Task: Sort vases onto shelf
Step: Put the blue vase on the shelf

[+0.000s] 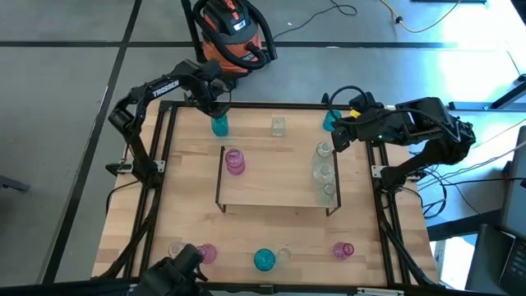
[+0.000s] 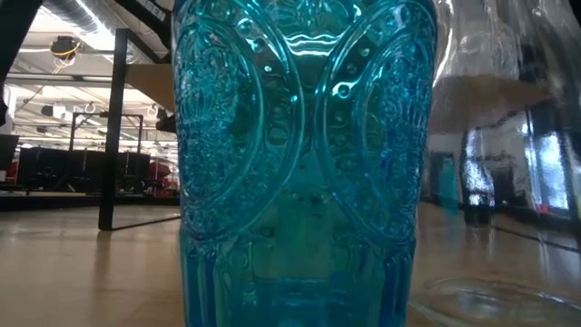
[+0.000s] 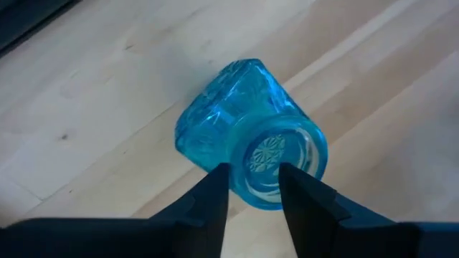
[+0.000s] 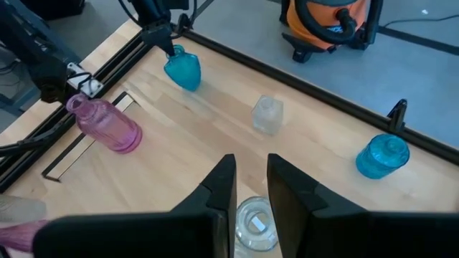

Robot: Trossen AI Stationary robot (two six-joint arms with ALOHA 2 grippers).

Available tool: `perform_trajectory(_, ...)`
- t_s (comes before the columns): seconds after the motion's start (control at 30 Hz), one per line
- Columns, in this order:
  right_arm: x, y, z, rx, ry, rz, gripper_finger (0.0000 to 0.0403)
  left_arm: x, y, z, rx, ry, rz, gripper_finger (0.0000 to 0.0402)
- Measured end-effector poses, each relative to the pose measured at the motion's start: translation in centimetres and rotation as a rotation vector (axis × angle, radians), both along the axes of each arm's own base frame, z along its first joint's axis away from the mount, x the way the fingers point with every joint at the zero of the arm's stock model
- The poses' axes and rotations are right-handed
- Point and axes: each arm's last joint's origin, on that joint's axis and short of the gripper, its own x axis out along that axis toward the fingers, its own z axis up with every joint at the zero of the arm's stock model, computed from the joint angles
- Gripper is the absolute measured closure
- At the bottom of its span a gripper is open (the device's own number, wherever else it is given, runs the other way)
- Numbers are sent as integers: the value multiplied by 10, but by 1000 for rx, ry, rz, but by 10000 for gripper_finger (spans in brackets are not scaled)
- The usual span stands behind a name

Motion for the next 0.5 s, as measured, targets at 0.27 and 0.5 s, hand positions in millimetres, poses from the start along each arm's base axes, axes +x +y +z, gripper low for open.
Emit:
perform_trajectory(0.27,0,0,0,10,0,6,343,-3,-8,1,-52,24,-107,385)
perform_trajectory(0.5,0,0,0,10,0,6,343,2,-14,47,76,-7,-133,395)
